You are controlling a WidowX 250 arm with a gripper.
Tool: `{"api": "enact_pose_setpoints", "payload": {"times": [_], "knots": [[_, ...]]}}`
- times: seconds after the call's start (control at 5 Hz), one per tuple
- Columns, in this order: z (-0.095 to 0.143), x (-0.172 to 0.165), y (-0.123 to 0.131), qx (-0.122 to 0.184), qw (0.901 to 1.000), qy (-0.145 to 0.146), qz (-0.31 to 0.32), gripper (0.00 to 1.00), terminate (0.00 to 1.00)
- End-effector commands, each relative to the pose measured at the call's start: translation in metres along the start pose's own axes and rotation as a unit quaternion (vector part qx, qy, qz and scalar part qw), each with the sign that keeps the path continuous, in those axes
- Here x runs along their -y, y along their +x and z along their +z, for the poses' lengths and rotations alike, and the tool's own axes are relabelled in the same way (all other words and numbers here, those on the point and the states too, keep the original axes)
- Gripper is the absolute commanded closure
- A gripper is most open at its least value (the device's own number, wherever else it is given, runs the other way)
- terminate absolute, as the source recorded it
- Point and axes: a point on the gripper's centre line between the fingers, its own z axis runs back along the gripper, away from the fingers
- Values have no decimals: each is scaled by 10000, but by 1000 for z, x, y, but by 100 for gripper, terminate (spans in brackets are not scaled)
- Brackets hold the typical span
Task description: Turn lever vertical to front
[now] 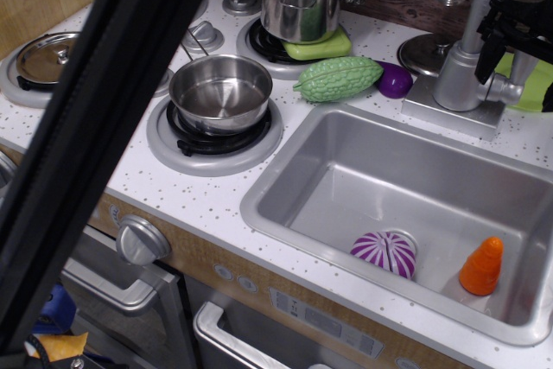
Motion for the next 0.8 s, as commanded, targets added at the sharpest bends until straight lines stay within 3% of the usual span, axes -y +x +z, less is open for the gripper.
{"api": "enact_pose_setpoints", "payload": {"times": [0.0, 0.2, 0.6], "knots": [[0, 0, 0, 0, 10000, 0, 0, 0, 0], [5, -1, 8, 188, 9998, 39, 7, 0, 0], [20, -2, 24, 1078, 9937, 292, 72, 0, 0]]}}
